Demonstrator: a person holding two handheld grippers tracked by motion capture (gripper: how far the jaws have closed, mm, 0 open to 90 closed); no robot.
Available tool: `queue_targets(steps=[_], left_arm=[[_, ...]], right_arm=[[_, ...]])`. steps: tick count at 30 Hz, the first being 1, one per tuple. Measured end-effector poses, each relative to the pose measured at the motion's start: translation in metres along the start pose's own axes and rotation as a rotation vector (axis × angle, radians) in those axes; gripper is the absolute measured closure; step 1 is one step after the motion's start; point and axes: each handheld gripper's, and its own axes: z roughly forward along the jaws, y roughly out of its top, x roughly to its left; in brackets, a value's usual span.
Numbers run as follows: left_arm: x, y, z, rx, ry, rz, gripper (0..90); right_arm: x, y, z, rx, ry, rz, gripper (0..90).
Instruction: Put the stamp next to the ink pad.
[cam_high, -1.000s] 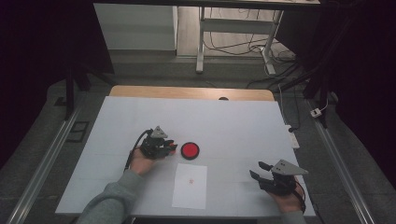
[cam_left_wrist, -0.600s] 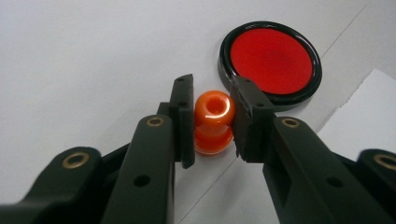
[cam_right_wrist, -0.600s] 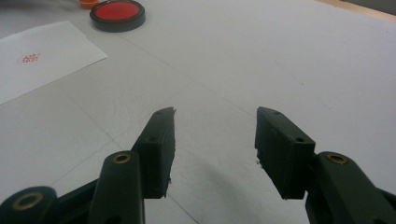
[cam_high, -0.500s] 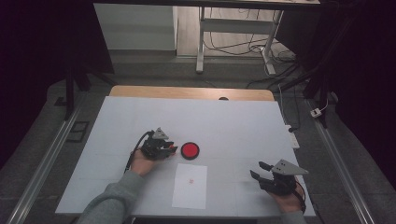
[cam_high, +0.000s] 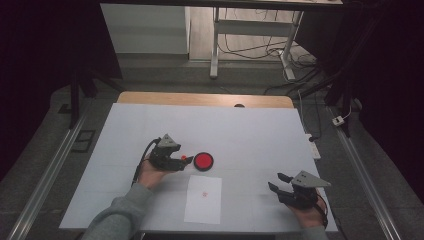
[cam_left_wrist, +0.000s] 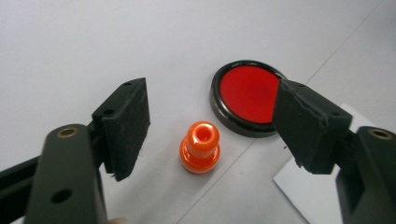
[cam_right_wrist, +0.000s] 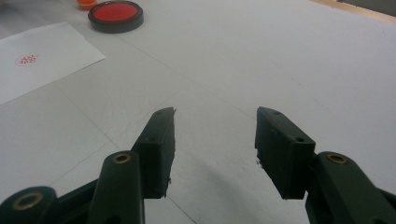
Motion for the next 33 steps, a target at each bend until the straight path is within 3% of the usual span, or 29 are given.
queue_targets(steps=[11, 18, 33], left_arm=[[-0.014, 0.0, -0.023, 0.003, -0.037, 0.045, 24.9], [-0.027, -0.015, -0.041, 0.014, -0.035, 0.086, 24.8], [-0.026, -0.052, -0.075, -0.002, -0.003, 0.041, 25.4]], right_arm=[[-0.001, 0.001, 0.0, -0.005, 0.005, -0.001, 46.8], [-0.003, 0.001, 0.0, -0.013, 0.011, -0.002, 46.4], [-0.004, 0.003, 0.0, -0.009, 0.017, -0.029, 46.1]])
